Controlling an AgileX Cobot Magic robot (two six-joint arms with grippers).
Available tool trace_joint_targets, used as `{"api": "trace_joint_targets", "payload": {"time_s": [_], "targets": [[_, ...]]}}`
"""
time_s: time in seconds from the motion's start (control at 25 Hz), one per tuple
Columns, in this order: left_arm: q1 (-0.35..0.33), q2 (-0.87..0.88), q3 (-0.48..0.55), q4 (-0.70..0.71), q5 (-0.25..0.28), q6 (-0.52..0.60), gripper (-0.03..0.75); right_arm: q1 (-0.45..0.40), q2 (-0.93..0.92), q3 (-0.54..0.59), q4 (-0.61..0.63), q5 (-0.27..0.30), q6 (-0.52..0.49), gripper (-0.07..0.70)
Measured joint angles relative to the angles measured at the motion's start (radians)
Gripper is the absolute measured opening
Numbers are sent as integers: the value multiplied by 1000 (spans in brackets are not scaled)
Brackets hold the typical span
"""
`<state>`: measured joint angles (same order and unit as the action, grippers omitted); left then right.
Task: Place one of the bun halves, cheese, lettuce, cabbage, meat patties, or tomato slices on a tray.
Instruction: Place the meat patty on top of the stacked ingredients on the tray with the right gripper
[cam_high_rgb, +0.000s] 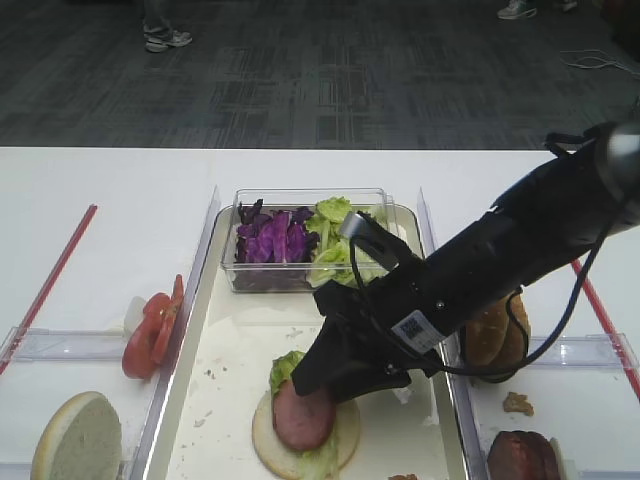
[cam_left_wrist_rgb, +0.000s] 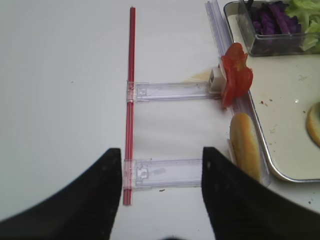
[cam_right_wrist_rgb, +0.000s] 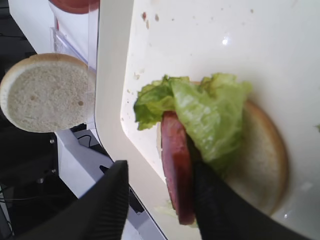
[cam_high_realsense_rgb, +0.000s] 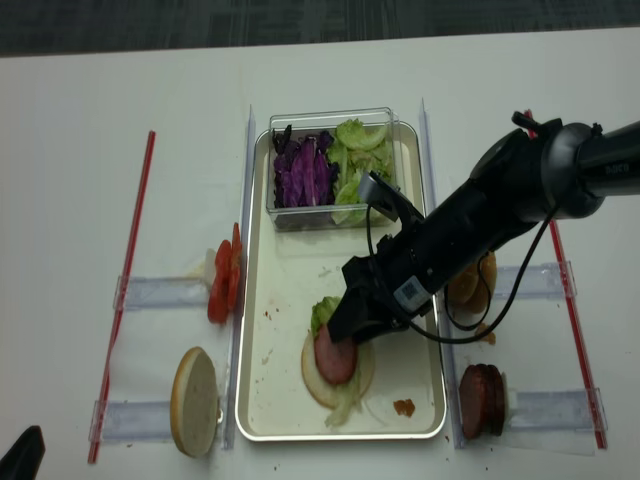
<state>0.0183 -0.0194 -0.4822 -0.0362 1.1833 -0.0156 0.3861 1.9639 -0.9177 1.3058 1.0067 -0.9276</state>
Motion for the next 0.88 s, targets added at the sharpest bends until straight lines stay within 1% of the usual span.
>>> {"api": "trace_joint_targets", "payload": {"time_s": [0.12,0.28,0.56,0.68,0.76,0.88], "targets": [[0,0,0,0,0,0,349,0,0,0,0,0,33,376],[0,0,0,0,0,0,349,0,0,-2,-19,-2,67,386],[0,0,0,0,0,0,349,0,-41,-46,-136,-25,168,386],[0,0,0,0,0,-1,349,0,-50,-73,-209,-25,237,386],[0,0,0,0,0,-2,349,0,-52,-92,-266,-14,286,386],[0,0,0,2,0,-2,349,0,-58,-128,-332,20,345,386]]}}
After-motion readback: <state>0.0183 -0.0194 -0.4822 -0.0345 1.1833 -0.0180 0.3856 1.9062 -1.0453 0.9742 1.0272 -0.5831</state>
